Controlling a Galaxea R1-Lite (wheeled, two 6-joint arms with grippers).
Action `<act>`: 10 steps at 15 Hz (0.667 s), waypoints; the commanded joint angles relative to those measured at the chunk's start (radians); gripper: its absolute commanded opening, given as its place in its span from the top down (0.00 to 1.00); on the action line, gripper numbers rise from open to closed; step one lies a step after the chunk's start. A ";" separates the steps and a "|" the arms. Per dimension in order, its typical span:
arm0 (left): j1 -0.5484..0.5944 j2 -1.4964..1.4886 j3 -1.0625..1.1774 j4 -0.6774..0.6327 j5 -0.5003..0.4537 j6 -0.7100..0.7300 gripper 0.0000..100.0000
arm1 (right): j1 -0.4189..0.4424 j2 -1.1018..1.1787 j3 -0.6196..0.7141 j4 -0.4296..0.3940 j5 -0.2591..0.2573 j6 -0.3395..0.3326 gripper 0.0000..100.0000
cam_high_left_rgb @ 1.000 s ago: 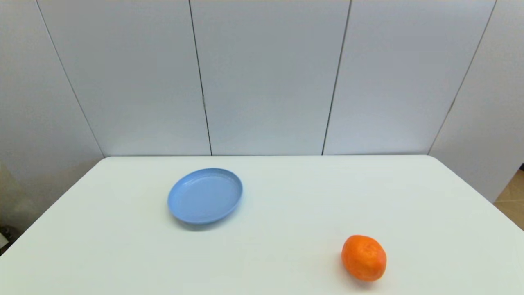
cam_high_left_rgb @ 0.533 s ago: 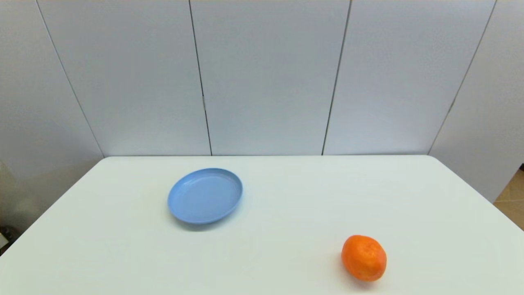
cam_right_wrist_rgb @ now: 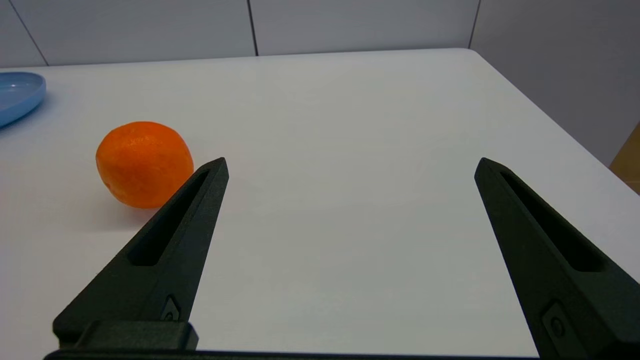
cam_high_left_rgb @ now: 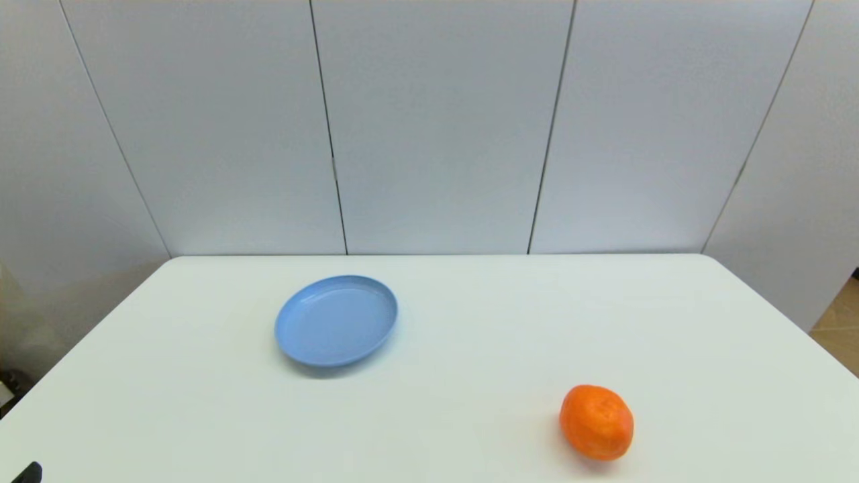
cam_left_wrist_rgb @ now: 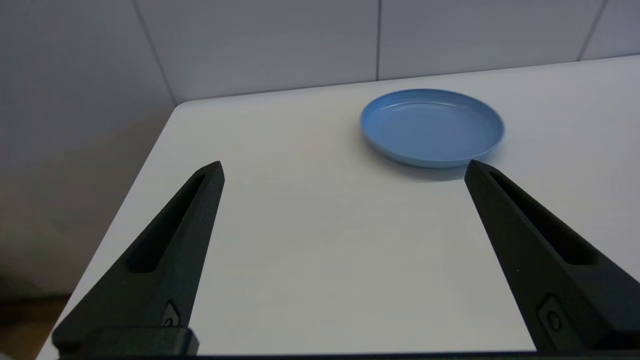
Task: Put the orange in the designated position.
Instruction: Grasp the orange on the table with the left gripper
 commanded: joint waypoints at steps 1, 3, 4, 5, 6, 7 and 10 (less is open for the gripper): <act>-0.203 0.261 -0.172 -0.002 -0.009 0.004 0.00 | 0.000 0.000 0.000 0.000 0.000 0.000 0.00; -0.293 0.377 -0.248 -0.004 -0.009 -0.005 0.00 | 0.000 0.000 0.000 0.000 0.000 0.000 0.00; -0.340 0.446 -0.280 -0.004 -0.011 -0.007 0.00 | 0.000 0.000 0.000 0.000 0.000 0.000 0.00; -0.378 0.492 -0.295 -0.007 -0.011 -0.005 0.00 | 0.000 0.000 0.000 0.000 0.000 0.000 0.00; -0.427 0.538 -0.321 -0.013 -0.011 -0.005 0.00 | 0.000 0.000 0.000 0.000 0.000 0.000 0.00; -0.467 0.587 -0.343 -0.023 -0.011 -0.005 0.00 | 0.000 0.000 0.000 0.000 0.000 0.000 0.00; -0.553 0.761 -0.422 -0.065 -0.012 -0.002 0.00 | 0.000 0.000 0.000 0.000 0.000 0.000 0.00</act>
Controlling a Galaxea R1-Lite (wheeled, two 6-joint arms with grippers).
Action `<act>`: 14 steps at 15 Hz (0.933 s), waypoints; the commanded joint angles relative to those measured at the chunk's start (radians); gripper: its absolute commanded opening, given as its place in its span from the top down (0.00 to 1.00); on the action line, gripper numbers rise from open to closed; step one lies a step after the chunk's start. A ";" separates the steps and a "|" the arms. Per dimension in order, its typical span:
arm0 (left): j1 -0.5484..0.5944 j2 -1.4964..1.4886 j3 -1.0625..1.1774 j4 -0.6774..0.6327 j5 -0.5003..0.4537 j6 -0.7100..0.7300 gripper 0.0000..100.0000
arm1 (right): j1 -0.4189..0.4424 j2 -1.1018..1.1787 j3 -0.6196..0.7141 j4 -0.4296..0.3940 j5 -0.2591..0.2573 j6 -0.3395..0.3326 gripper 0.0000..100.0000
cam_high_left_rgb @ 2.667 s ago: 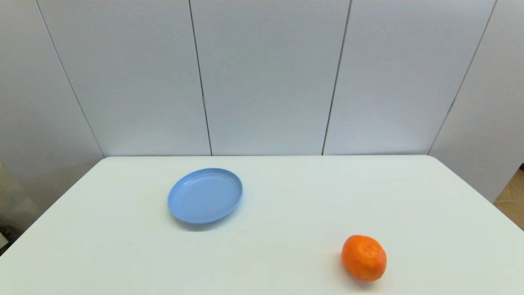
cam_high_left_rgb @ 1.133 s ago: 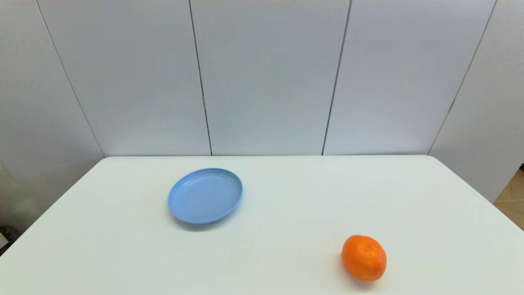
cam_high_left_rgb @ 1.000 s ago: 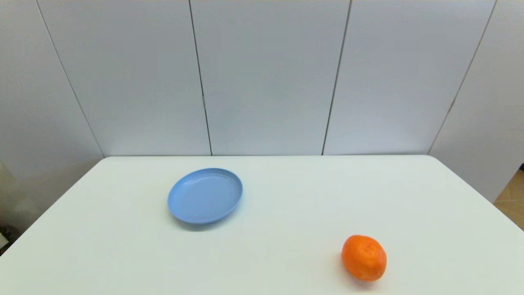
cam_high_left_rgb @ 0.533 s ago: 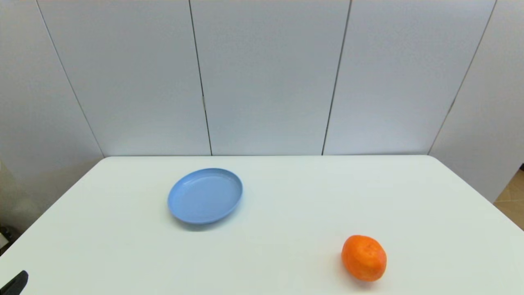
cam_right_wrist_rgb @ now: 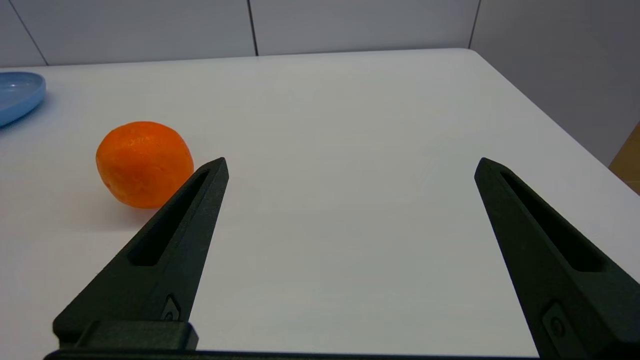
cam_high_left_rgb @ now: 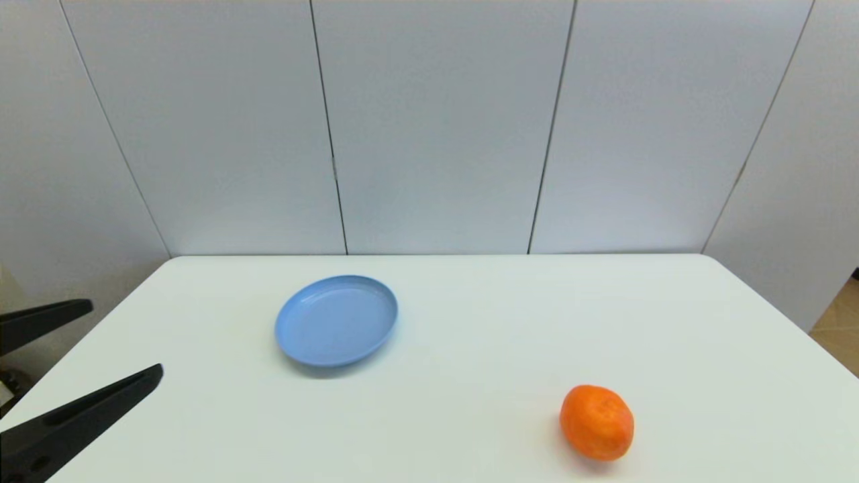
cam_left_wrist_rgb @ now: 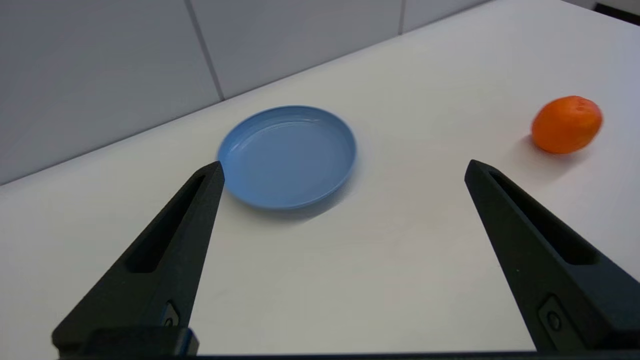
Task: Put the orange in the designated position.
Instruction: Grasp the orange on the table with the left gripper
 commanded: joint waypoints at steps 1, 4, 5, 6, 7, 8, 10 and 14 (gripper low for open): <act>-0.139 0.302 -0.115 -0.048 -0.001 0.003 0.00 | 0.000 0.000 0.000 -0.002 0.000 0.000 0.00; -0.190 0.438 -0.202 -0.050 -0.006 0.003 0.00 | 0.000 0.000 0.000 -0.001 0.000 0.000 0.00; -0.220 0.490 -0.231 -0.047 -0.032 -0.002 0.00 | 0.000 0.000 0.000 -0.001 0.000 0.000 0.00; -0.245 0.530 -0.239 -0.047 -0.067 -0.009 0.00 | 0.000 0.000 0.000 -0.001 0.000 0.000 0.00; -0.277 0.569 -0.251 -0.047 -0.089 -0.009 0.00 | 0.000 0.000 0.000 -0.001 0.000 0.000 0.00; -0.311 0.610 -0.279 -0.047 -0.100 -0.009 0.00 | 0.000 0.000 0.000 -0.001 0.000 0.000 0.00; -0.335 0.707 -0.342 -0.045 -0.143 -0.009 0.00 | 0.000 0.000 0.000 -0.001 0.000 0.000 0.00; -0.361 0.914 -0.486 -0.045 -0.235 -0.011 0.00 | 0.000 0.000 0.000 -0.001 0.000 0.000 0.00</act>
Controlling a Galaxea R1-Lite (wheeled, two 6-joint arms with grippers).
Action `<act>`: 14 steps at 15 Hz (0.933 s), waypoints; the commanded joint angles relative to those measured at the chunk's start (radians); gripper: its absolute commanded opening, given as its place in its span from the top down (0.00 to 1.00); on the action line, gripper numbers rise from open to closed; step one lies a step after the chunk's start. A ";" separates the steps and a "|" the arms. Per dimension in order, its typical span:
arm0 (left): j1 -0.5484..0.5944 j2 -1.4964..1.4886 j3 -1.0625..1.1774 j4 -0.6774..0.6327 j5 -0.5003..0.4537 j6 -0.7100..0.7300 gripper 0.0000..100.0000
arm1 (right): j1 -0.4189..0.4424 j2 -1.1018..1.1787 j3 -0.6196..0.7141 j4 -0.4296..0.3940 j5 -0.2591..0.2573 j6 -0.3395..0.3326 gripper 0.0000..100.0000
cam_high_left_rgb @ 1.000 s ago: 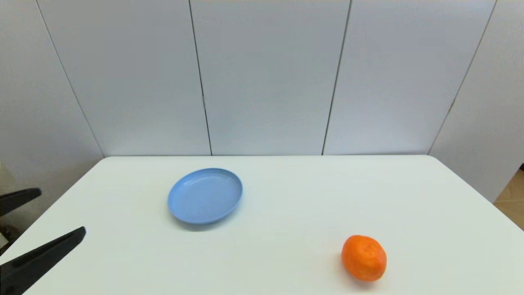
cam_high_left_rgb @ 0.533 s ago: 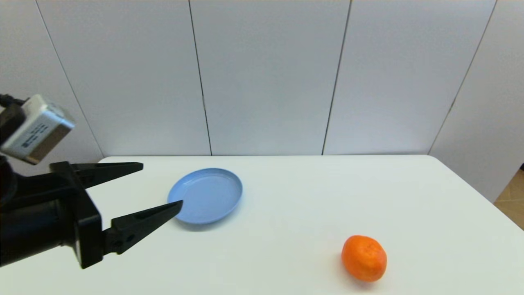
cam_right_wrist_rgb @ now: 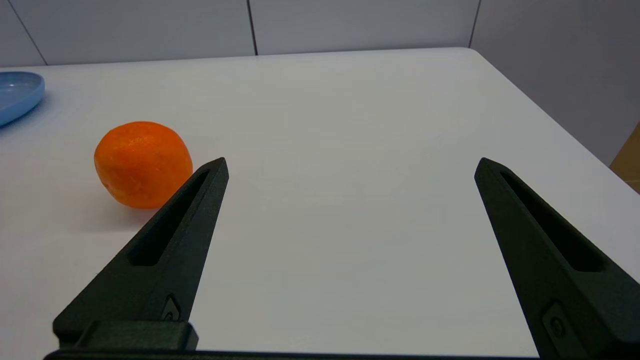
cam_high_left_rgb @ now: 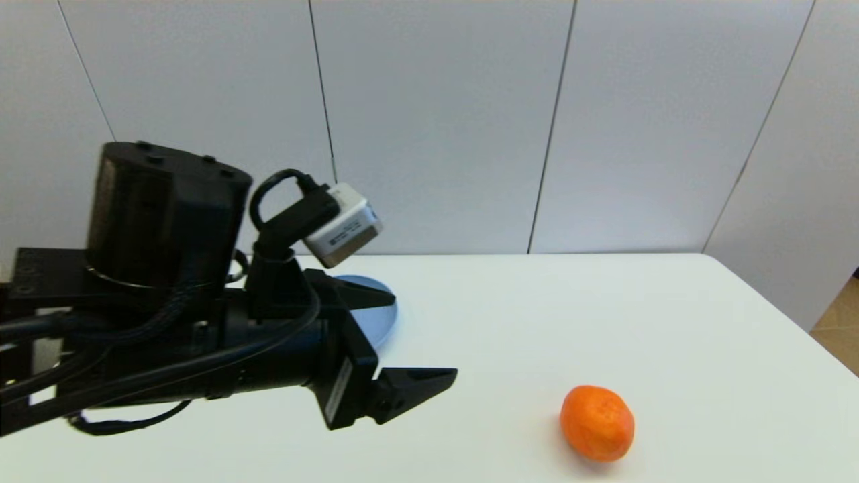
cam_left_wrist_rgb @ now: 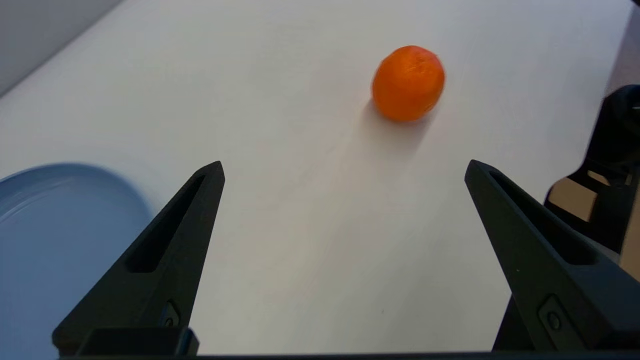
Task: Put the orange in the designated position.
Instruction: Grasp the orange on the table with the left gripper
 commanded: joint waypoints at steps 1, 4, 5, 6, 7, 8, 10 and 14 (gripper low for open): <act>-0.043 0.253 -0.158 0.001 -0.059 0.000 0.00 | 0.000 0.000 0.000 -0.001 0.000 0.000 0.00; -0.066 0.374 -0.241 0.003 -0.062 0.000 0.00 | 0.000 0.000 0.000 -0.001 0.000 0.000 0.00; -0.080 0.408 -0.269 0.003 -0.062 -0.001 0.00 | 0.000 0.000 0.000 -0.001 0.000 0.000 0.00; -0.092 0.435 -0.289 0.003 -0.062 0.000 0.00 | 0.000 0.000 0.000 -0.001 0.000 0.000 0.00; -0.103 0.468 -0.312 0.003 -0.064 0.000 0.00 | 0.000 0.000 0.000 -0.001 0.000 0.000 0.00; -0.111 0.503 -0.341 0.004 -0.068 -0.001 0.00 | 0.000 0.000 0.000 -0.001 0.000 0.000 0.00; -0.125 0.564 -0.411 0.018 -0.087 -0.005 0.00 | 0.000 0.000 0.000 -0.001 0.000 0.000 0.00; -0.164 0.645 -0.548 0.065 -0.114 -0.047 0.00 | 0.000 0.000 0.000 -0.001 0.000 0.000 0.00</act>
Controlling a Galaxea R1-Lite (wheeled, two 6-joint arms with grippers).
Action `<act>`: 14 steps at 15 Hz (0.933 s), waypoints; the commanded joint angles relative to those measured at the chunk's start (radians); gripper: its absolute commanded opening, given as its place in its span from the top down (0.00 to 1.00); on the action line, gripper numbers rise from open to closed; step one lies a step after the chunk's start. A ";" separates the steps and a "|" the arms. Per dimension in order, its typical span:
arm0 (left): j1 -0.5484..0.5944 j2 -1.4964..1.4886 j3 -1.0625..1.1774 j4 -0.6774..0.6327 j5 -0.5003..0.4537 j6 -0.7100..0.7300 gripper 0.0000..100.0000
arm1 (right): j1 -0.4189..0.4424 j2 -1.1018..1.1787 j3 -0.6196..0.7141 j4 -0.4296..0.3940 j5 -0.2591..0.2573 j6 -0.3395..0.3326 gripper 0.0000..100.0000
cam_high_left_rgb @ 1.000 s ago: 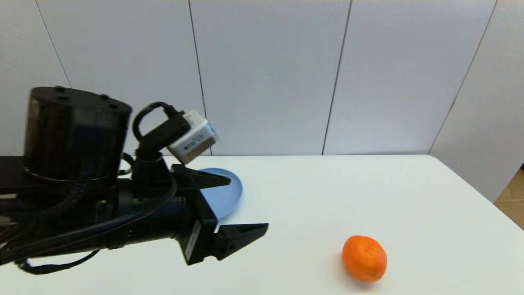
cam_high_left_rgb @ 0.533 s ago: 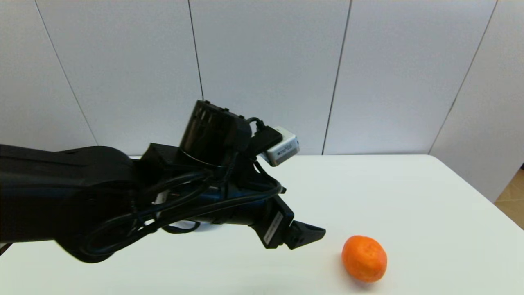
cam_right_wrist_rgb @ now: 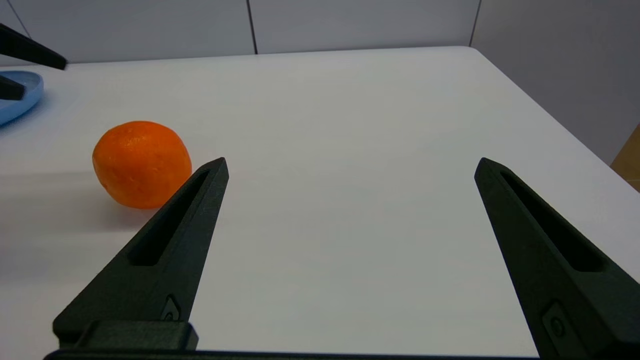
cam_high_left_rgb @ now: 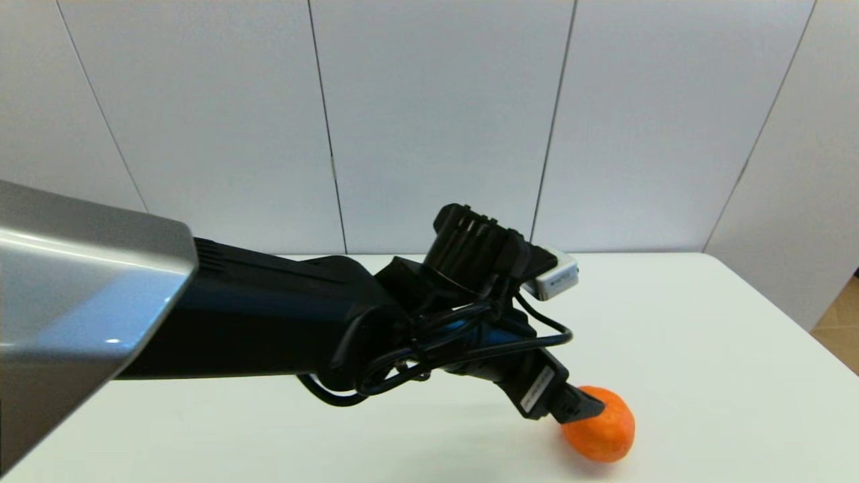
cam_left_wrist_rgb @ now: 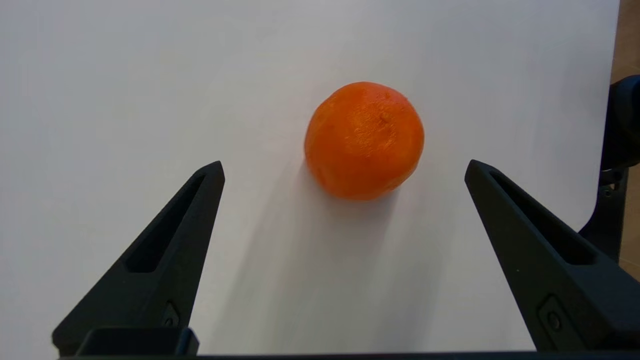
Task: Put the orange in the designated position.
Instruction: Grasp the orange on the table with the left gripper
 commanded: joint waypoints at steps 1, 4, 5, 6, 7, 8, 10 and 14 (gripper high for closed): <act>-0.039 0.105 -0.116 0.017 -0.018 -0.048 0.00 | 0.000 0.000 0.000 -0.001 0.000 0.000 0.00; -0.059 0.148 -0.153 0.017 -0.018 -0.079 0.00 | 0.000 0.000 0.000 -0.001 0.000 0.000 0.00; -0.063 0.159 -0.153 0.017 -0.017 -0.079 0.00 | 0.000 0.000 0.000 -0.001 0.000 0.000 0.00; -0.064 0.174 -0.154 0.015 -0.017 -0.079 0.00 | 0.000 0.000 0.000 -0.001 0.000 0.000 0.00; -0.066 0.189 -0.154 0.015 -0.017 -0.079 0.00 | 0.000 0.000 0.000 -0.001 0.000 0.000 0.00; -0.066 0.200 -0.154 0.015 -0.017 -0.079 0.00 | 0.000 0.000 0.000 -0.001 0.000 0.000 0.00; -0.066 0.226 -0.173 0.015 -0.015 -0.079 0.00 | 0.000 0.000 0.000 -0.001 0.000 0.000 0.00; -0.064 0.277 -0.231 0.015 -0.014 -0.079 0.00 | 0.000 0.000 0.000 -0.001 0.000 0.000 0.00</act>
